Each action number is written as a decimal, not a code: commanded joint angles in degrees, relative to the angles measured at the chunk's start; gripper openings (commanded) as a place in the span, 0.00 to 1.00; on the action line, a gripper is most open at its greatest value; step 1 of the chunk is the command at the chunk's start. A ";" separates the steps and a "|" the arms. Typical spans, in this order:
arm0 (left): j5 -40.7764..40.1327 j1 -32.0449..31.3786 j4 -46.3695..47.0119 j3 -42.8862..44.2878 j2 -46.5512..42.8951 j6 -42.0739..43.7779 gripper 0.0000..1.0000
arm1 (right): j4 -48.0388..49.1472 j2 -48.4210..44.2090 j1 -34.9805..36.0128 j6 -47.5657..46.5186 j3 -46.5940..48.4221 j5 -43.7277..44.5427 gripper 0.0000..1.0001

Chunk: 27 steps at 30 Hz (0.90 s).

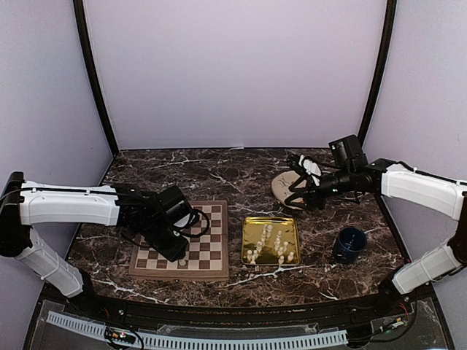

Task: Set up the chess pieces on the board
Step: Pick up the king from e1, then place the king at d1.

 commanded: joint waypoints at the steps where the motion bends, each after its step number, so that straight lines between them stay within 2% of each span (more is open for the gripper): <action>1: 0.36 -0.28 0.75 -0.53 -0.17 -0.65 0.22 | 1.49 0.62 -0.06 -0.91 -0.62 -0.91 0.53; 4: -0.09 -0.28 0.14 -0.60 -0.86 -1.30 0.12 | 1.47 0.83 -0.06 -0.92 -0.54 -1.16 0.53; 7: -0.73 -0.24 -1.91 -0.60 -2.15 -2.47 0.07 | 1.39 0.92 -0.06 -0.93 -0.61 -1.29 0.53; 15: -3.28 -0.28 -9.69 0.11 -5.51 -6.12 0.06 | 1.23 1.83 -0.06 -0.40 0.00 -2.04 0.52; 27: -3.25 -0.28 -8.21 -0.13 -3.43 -5.29 0.07 | 1.08 3.48 -0.02 -0.57 0.28 -2.34 0.52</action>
